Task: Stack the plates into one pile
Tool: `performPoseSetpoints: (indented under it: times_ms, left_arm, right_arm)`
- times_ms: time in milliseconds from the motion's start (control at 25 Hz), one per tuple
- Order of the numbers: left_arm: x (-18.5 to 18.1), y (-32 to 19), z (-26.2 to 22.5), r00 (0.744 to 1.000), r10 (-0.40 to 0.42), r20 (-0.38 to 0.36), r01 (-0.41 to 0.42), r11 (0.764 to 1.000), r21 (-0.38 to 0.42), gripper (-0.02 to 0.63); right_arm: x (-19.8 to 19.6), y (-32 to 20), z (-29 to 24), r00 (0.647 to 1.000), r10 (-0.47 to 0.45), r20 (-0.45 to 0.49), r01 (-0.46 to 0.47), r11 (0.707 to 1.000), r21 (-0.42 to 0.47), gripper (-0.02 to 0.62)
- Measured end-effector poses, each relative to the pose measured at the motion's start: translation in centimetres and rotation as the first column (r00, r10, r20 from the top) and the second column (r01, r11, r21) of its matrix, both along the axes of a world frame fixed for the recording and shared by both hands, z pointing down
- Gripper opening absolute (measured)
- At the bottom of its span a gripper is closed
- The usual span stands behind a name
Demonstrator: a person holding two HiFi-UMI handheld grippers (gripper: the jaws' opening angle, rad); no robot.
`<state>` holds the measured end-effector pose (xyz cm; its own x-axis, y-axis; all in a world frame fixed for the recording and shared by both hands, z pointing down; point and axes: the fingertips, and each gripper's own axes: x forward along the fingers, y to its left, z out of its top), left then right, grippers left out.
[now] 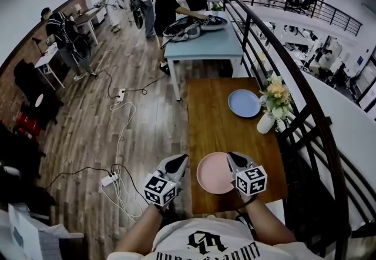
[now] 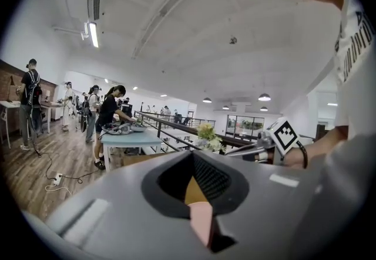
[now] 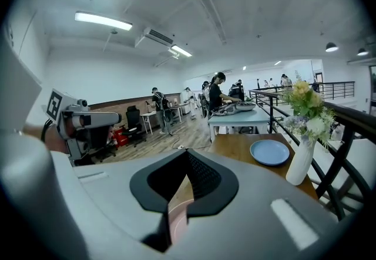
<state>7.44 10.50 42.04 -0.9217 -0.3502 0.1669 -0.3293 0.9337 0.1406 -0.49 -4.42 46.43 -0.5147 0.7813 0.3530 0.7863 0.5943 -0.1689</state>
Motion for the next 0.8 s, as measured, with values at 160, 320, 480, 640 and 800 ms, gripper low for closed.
performPoseSetpoints:
  times_ms: [160, 320, 480, 640, 800]
  left_arm:
    - [-1.3, 3.2, 0.0, 0.999, 0.044, -0.002, -0.044, 0.999, 0.003, 0.046]
    - [-2.6, 6.9, -0.1, 0.994, 0.109, -0.002, -0.109, 0.994, -0.001, 0.046]
    - [-3.3, 10.5, 0.8, 0.982, 0.189, -0.008, -0.189, 0.982, 0.005, 0.046]
    - [-3.6, 14.6, 1.3, 0.968, 0.250, -0.010, -0.250, 0.968, 0.007, 0.046]
    - [-4.2, 18.0, 1.2, 0.946, 0.323, -0.020, -0.323, 0.946, 0.015, 0.046]
  right_arm:
    - [-0.1, 2.9, 0.2, 0.999, 0.042, -0.009, -0.042, 0.999, 0.004, 0.003]
    - [-0.7, 6.4, 0.0, 0.995, 0.101, -0.006, -0.101, 0.995, 0.010, 0.003]
    - [-0.4, 9.5, 0.8, 0.983, 0.182, -0.008, -0.182, 0.983, 0.016, 0.003]
    - [0.2, 13.1, 1.6, 0.970, 0.245, -0.013, -0.244, 0.969, 0.025, 0.003]
    - [0.7, 16.1, 1.5, 0.946, 0.325, -0.022, -0.324, 0.946, 0.031, 0.003]
